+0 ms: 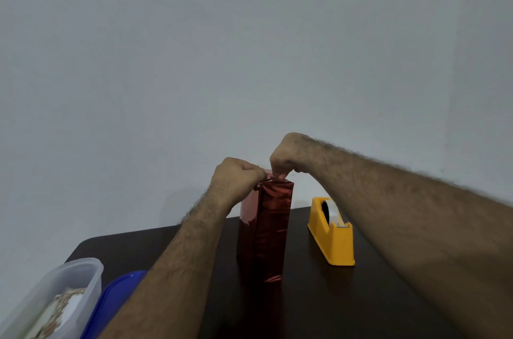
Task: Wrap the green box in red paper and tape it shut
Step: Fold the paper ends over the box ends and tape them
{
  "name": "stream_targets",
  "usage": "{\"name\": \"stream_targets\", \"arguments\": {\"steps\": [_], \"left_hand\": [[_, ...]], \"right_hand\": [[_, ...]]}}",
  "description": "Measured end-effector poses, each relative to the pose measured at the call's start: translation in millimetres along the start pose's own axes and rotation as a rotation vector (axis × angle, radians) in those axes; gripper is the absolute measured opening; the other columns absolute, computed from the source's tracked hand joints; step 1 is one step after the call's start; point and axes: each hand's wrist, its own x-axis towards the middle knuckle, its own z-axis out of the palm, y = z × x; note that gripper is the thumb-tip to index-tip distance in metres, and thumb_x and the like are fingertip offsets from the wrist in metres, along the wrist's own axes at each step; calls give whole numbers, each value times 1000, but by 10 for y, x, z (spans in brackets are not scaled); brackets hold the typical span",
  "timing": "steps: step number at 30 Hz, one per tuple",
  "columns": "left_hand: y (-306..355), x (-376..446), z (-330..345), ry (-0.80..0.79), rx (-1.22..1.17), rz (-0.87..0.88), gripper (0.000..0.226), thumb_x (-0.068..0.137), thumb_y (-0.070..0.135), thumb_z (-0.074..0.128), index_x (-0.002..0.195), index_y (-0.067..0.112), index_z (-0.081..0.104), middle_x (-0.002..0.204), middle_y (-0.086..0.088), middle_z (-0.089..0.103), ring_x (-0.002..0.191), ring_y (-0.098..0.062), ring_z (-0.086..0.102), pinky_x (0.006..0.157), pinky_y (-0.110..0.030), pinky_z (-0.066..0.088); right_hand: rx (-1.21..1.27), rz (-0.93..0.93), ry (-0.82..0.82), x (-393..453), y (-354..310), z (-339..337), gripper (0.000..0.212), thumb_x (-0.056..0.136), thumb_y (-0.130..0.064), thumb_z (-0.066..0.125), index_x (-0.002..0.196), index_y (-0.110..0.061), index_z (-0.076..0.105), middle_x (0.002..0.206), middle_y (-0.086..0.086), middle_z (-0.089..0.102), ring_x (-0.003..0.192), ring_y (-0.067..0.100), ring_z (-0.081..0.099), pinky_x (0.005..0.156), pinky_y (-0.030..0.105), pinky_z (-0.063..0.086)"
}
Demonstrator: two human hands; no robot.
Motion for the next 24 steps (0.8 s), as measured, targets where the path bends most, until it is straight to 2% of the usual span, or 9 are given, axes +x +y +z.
{"name": "stream_targets", "arguments": {"steps": [2,4,5,7,10,15,19,21,24], "left_hand": [[2,0,3,-2,-6,0,9,80,35,83,87,30,87,91,16,81,99,-3,71,91,-30,60],[11,-12,8,-2,-6,9,10,81,35,85,88,29,87,94,16,81,100,-3,71,90,-30,59],[13,-19,12,-3,-4,12,9,81,35,85,87,29,87,94,16,80,99,-3,71,89,-29,59],[27,-28,27,-9,3,13,4,81,33,84,80,30,86,93,16,80,98,-3,71,88,-28,59],[54,-42,47,-14,13,23,14,82,29,82,69,34,80,91,18,79,97,-3,70,87,-29,59],[63,-59,44,-2,28,24,9,83,28,79,77,32,83,94,17,79,97,-4,70,87,-28,59],[43,-41,-13,23,28,6,6,81,34,82,75,33,83,93,12,80,97,-8,71,89,-33,61],[30,-34,-44,19,5,-7,5,79,35,83,80,30,85,93,11,80,98,-9,71,90,-34,61],[36,-51,-43,26,13,-12,13,79,31,79,82,20,85,89,6,81,97,-13,73,89,-38,64]], "right_hand": [[-14,74,-15,83,-23,1,12,108,-15,56,105,-8,66,60,-6,61,57,4,48,54,21,37],[4,135,-113,176,-13,6,15,105,-9,58,118,-5,65,52,-5,63,53,6,48,58,22,35],[16,157,-146,144,-3,-4,17,104,-8,59,121,-4,64,57,-3,66,45,6,48,58,22,33],[40,179,-135,132,40,-34,4,104,-10,62,104,-6,64,73,-4,66,30,6,45,56,23,32],[58,235,-129,188,113,-74,12,101,-15,68,92,-8,65,66,-6,66,47,7,45,52,23,35],[113,318,-169,297,82,-57,18,99,-18,73,113,-7,72,60,-2,67,54,10,44,56,23,38],[-59,224,-167,203,87,-122,36,101,-36,71,84,-7,59,49,-1,50,57,14,40,57,26,39],[-9,241,-160,206,157,-116,39,99,-40,73,82,-10,56,39,-2,48,51,13,40,47,23,39],[136,360,-214,228,280,-51,41,95,-48,75,85,-11,61,57,1,57,51,13,43,48,20,36]]}}
